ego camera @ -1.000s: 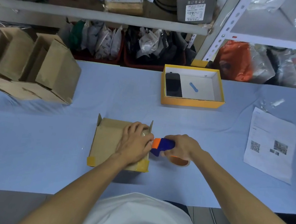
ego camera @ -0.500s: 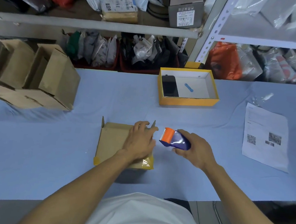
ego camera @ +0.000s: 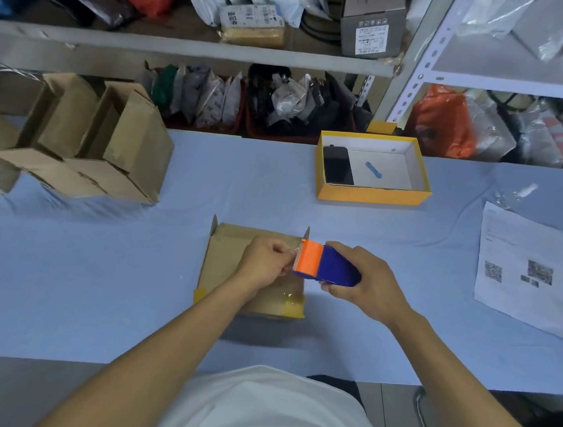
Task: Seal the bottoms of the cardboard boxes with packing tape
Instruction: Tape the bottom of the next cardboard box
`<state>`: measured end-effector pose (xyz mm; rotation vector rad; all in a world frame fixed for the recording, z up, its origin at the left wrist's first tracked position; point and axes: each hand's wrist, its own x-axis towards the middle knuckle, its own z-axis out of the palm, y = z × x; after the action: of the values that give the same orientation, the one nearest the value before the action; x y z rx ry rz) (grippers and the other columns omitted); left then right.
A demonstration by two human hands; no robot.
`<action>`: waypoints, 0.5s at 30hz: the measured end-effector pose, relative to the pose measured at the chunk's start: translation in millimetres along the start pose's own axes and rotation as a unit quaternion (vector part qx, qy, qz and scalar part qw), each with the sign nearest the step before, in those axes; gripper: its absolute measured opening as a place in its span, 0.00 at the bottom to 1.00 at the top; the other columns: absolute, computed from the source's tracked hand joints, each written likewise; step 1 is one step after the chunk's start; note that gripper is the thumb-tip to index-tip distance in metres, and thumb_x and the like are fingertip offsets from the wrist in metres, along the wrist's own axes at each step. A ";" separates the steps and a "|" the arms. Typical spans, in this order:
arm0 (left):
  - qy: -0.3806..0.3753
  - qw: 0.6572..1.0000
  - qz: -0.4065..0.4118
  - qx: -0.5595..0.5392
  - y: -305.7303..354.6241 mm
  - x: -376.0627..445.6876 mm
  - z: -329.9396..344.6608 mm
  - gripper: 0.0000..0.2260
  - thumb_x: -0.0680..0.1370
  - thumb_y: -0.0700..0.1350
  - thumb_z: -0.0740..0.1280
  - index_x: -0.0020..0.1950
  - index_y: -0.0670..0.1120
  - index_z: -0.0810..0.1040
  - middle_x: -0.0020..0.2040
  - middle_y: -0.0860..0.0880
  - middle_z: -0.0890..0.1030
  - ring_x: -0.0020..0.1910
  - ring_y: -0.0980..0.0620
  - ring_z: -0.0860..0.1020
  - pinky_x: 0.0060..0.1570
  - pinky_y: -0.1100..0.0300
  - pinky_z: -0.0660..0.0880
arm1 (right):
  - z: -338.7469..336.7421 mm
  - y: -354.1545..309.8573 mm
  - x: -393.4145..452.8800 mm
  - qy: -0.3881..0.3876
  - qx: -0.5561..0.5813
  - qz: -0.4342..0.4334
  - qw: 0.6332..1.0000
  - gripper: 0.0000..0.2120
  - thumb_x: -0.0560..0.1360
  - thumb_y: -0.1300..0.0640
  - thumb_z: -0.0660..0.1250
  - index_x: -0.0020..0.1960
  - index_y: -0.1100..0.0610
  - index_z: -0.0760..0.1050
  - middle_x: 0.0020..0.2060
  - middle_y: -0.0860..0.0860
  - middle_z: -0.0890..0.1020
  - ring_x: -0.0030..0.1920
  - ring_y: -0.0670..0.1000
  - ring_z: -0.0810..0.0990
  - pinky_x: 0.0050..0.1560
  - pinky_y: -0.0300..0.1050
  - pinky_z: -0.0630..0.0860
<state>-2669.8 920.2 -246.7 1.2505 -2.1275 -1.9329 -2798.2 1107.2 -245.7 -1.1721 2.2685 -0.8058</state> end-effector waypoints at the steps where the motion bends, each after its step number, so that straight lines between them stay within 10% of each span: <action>1: 0.032 0.998 0.003 0.052 -0.8 0.4 -2.3 0.11 0.76 0.41 0.69 0.33 0.43 0.80 0.28 0.53 0.78 0.29 0.56 0.75 0.34 0.64 0.75 | -1.9 3.0 0.0 -0.009 -0.019 -0.002 1.000 0.35 0.68 0.43 0.77 0.71 0.42 0.67 0.53 0.45 0.78 0.52 0.48 0.77 0.52 0.46 0.78; 10: 0.082 0.965 0.000 0.247 -14.0 0.4 -15.3 0.04 0.69 0.44 0.73 0.34 0.46 0.81 0.35 0.51 0.82 0.40 0.49 0.80 0.35 0.59 0.73 | -9.1 39.8 -3.9 -0.071 -0.092 0.044 0.992 0.34 0.68 0.42 0.76 0.71 0.39 0.66 0.53 0.46 0.79 0.51 0.50 0.77 0.52 0.47 0.78; 15: 0.108 0.889 -0.024 0.444 -11.8 7.3 -20.9 0.18 0.67 0.57 0.75 0.45 0.47 0.74 0.40 0.50 0.78 0.43 0.46 0.78 0.36 0.58 0.66 | 1.3 42.7 1.8 -0.112 -0.116 0.039 0.986 0.33 0.69 0.43 0.74 0.71 0.39 0.66 0.52 0.45 0.79 0.50 0.49 0.77 0.50 0.44 0.77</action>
<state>-2658.1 899.7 -255.2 1.4906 -2.9454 -0.6928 -2822.5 1125.3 -275.9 -1.1980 2.2461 -0.3667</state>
